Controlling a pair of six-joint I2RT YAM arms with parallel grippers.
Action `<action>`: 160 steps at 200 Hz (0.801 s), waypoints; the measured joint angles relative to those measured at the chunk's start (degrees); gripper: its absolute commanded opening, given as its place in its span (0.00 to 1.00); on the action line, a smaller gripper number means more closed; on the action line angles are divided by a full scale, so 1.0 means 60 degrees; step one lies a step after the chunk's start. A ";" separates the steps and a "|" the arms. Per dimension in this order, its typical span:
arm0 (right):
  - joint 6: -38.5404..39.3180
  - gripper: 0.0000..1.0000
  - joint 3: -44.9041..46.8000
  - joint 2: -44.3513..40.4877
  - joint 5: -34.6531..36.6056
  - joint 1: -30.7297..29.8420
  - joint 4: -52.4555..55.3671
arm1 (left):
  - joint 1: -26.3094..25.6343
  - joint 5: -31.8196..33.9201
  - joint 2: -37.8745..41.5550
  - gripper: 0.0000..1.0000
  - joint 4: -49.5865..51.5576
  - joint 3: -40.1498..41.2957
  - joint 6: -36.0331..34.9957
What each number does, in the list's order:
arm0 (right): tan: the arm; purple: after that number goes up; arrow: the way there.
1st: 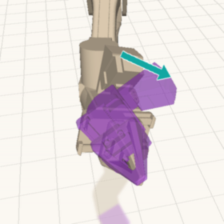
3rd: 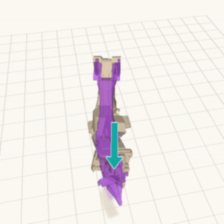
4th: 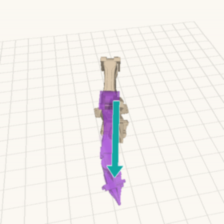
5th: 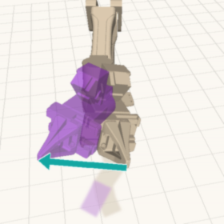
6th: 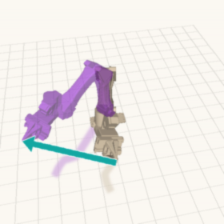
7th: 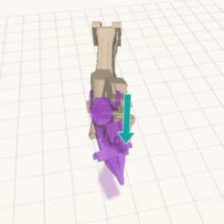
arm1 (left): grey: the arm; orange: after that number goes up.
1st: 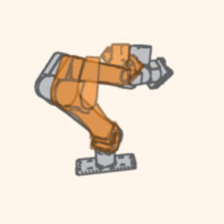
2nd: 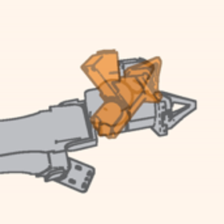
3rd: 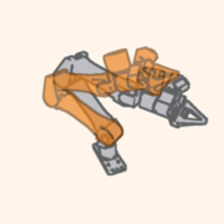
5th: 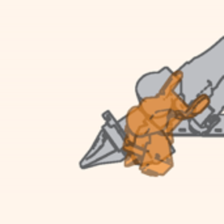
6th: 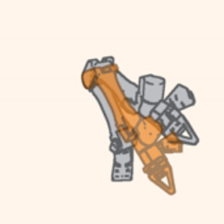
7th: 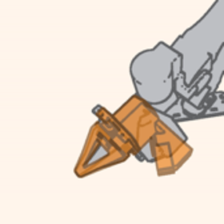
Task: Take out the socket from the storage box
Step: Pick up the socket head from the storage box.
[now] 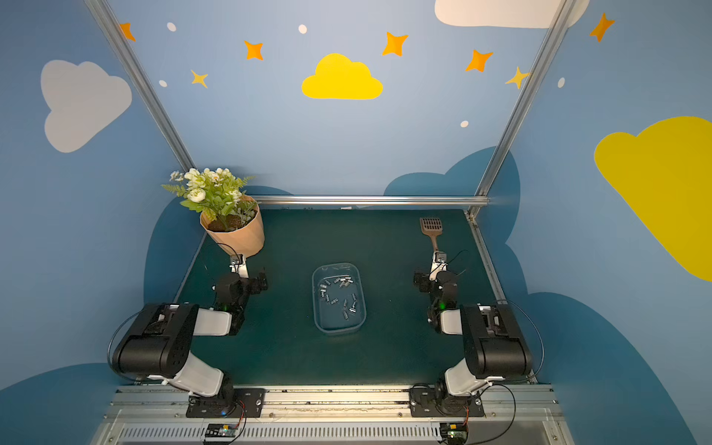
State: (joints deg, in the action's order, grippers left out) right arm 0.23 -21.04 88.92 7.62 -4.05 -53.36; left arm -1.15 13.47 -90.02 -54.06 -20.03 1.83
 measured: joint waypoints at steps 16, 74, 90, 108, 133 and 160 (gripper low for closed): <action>0.0000 0.98 0.0000 0.0000 0.0000 0.0000 0.0000 | 0.0000 -0.0004 0.0000 1.00 0.0000 0.0000 0.0000; 0.0000 0.98 0.0000 0.0000 0.0000 0.0000 0.0000 | 0.0004 -0.0062 0.0000 1.00 0.0000 0.0000 0.0000; 0.0000 0.98 0.0000 0.0000 0.0000 0.0000 0.0000 | 0.0000 -0.0073 0.0000 1.00 0.0000 0.0000 0.0004; 0.0000 0.98 0.0000 0.0000 0.0000 0.0000 0.0000 | 0.0004 -0.0073 0.0000 1.00 0.0000 0.0000 0.0004; 0.0000 0.98 0.0000 0.0000 0.0000 0.0000 0.0000 | 0.0004 -0.0076 0.0000 1.00 0.0000 0.0000 0.0004; 0.0000 0.98 0.0000 0.0000 -0.0007 0.0000 0.0000 | 0.0015 -0.0142 0.0000 0.97 0.0000 0.0000 0.0004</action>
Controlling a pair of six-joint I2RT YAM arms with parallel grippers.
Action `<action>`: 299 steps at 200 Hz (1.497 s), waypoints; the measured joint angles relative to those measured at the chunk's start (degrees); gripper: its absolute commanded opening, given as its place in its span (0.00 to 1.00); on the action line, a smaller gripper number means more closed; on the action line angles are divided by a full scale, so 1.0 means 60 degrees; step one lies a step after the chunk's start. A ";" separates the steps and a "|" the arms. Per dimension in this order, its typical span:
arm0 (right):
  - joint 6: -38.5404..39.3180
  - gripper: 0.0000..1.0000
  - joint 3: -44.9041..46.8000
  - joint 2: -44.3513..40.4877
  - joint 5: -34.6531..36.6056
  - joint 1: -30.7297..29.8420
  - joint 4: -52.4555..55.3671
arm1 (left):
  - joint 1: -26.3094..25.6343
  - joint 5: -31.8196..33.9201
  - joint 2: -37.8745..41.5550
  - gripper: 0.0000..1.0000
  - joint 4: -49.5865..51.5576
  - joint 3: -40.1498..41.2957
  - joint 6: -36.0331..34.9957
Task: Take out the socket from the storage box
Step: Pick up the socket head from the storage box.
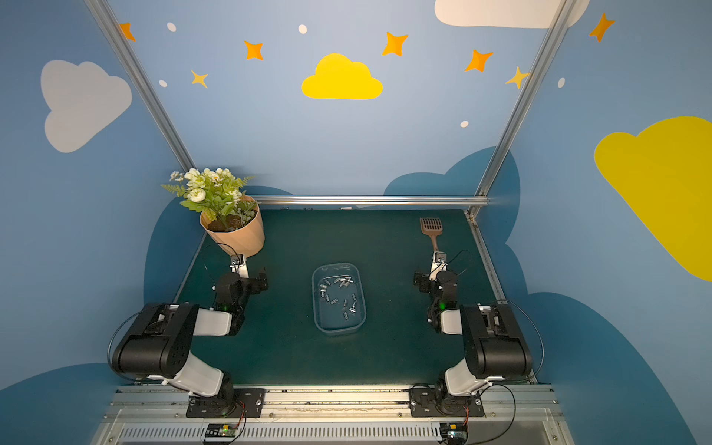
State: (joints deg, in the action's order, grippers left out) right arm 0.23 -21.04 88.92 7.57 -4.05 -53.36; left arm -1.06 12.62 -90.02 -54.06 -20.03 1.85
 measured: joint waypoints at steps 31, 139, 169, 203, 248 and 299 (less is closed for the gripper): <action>-0.0004 0.98 0.0000 0.0000 -0.0087 0.0047 0.0000 | -0.0040 -0.0007 0.1147 0.92 0.2561 -0.0758 0.0095; 0.0321 0.98 -0.3523 -0.2255 -0.0994 -0.1231 0.5752 | -0.2608 -0.3275 0.2543 0.72 0.9366 -0.4189 0.2495; 0.0149 0.98 -0.5195 -0.2167 -0.1829 -0.2266 0.7810 | -0.3391 -0.3362 0.2375 0.69 0.9949 -0.4197 0.2973; 0.0004 0.96 -0.5883 -0.1657 -0.2696 -0.3789 0.9515 | -0.4011 -0.3213 0.2393 0.68 0.9996 -0.3938 0.3654; -0.0051 0.89 -0.6175 -0.0962 -0.2954 -0.5697 1.1114 | -0.4371 -0.3158 0.2448 0.67 0.9916 -0.3260 0.4215; -0.0313 0.74 -0.6951 0.0393 -0.2721 -0.6652 1.2072 | -0.4371 -0.2750 0.2973 0.69 0.9814 -0.2907 0.4586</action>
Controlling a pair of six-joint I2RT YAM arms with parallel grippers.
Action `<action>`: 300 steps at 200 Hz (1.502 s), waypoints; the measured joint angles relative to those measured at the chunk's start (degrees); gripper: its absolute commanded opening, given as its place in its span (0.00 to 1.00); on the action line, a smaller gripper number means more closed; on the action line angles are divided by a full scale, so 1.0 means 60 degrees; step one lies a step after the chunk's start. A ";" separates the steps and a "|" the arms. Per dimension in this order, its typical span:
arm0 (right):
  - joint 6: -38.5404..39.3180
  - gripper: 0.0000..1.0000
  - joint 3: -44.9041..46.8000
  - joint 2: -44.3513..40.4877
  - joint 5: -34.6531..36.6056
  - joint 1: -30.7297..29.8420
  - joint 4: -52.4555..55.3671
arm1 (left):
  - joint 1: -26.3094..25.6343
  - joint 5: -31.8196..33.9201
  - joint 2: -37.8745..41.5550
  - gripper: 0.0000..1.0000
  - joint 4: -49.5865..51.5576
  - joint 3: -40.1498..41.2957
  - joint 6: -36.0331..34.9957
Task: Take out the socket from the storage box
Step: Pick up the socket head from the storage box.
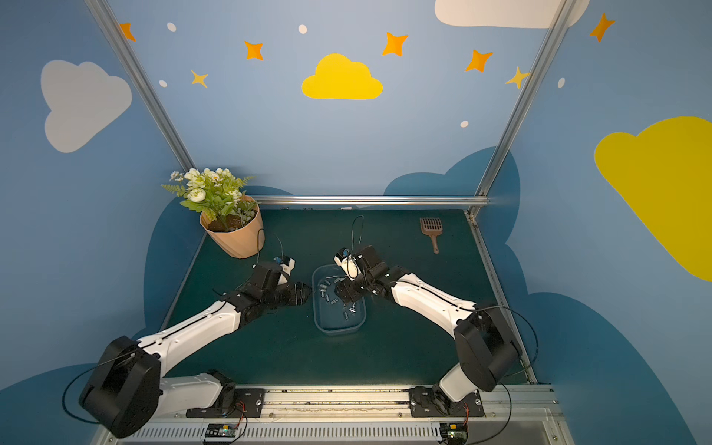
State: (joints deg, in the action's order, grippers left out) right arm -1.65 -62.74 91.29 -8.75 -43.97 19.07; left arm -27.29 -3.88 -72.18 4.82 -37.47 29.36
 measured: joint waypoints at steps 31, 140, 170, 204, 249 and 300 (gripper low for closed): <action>-0.0186 0.69 -0.1534 0.1588 0.0288 -0.0379 0.1392 | 0.0000 0.0171 0.0018 0.71 -0.0131 0.0288 0.0168; -0.0554 0.58 -0.2754 0.3464 0.1075 -0.0849 0.2907 | 0.0029 0.1348 0.0280 0.79 -0.0022 0.0280 0.0324; -0.0652 0.57 -0.2962 0.3763 0.1067 -0.0958 0.2925 | 0.0069 0.1734 0.0962 0.80 -0.0058 0.0525 0.0339; -0.0703 0.54 -0.3224 0.4025 0.1060 -0.0965 0.2940 | 0.0138 0.1953 0.1446 0.81 -0.0080 0.1002 0.0350; -0.0831 0.52 -0.3424 0.4248 0.1075 -0.0965 0.2947 | 0.0175 0.2084 0.1650 0.81 -0.0095 0.1158 0.0404; -0.0874 0.48 -0.3636 0.4357 0.1071 -0.0969 0.2940 | 0.0193 0.2084 0.1657 0.81 -0.0095 0.1162 0.0433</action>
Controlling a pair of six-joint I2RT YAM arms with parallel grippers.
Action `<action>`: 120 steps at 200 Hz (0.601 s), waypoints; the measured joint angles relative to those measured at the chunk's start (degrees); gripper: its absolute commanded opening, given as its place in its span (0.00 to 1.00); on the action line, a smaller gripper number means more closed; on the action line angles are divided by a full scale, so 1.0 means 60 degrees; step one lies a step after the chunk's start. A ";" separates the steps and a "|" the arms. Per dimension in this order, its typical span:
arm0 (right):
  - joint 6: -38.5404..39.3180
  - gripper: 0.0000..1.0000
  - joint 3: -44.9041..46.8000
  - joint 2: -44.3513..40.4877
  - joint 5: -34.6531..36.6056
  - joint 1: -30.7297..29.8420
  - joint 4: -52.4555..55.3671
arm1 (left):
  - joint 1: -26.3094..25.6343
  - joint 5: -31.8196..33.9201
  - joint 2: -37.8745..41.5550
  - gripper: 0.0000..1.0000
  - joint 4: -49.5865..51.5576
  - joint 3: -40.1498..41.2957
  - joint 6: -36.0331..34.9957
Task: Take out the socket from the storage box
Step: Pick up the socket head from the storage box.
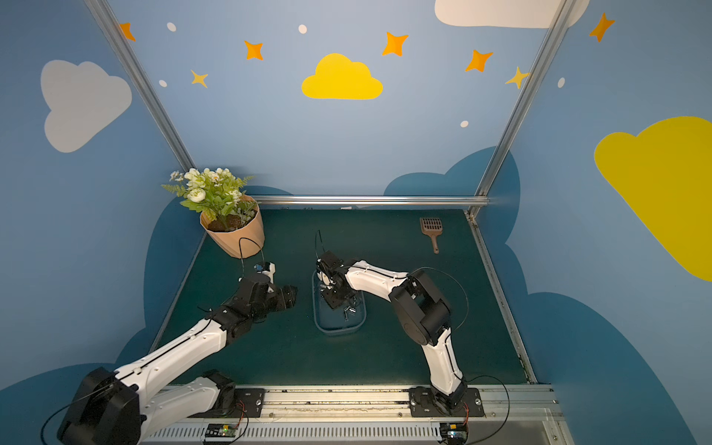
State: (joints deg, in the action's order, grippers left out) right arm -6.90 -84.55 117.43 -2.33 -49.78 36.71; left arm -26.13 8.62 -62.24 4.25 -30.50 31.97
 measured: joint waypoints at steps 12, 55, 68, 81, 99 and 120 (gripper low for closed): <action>-0.0022 0.46 -0.0007 0.0022 -0.0004 0.0000 0.0007 | 0.0000 0.0000 0.0000 0.82 0.0000 0.0000 0.0004; -0.0069 0.40 -0.0135 0.0164 0.0004 -0.0033 0.0004 | 0.0025 -0.0004 0.0000 0.82 0.0000 0.0000 0.0004; -0.0076 0.38 -0.0135 0.0175 0.0007 -0.0044 0.0007 | 0.0033 -0.0004 0.0000 0.82 0.0000 -0.0004 0.0004; -0.0102 0.37 -0.0135 0.0178 0.0007 -0.0051 0.0007 | 0.0040 -0.0004 0.0000 0.82 0.0000 0.0000 0.0004; -0.0109 0.36 -0.0135 0.0178 0.0026 -0.0051 0.0011 | 0.0044 -0.0007 0.0000 0.82 0.0000 0.0000 0.0004; -0.0117 0.34 -0.0135 0.0186 0.0033 -0.0051 0.0011 | 0.0040 -0.0011 0.0000 0.82 0.0000 0.0000 0.0018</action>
State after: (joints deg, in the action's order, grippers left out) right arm -7.60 -85.36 118.54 -2.13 -50.09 36.77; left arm -25.89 8.56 -62.24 4.25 -30.50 32.08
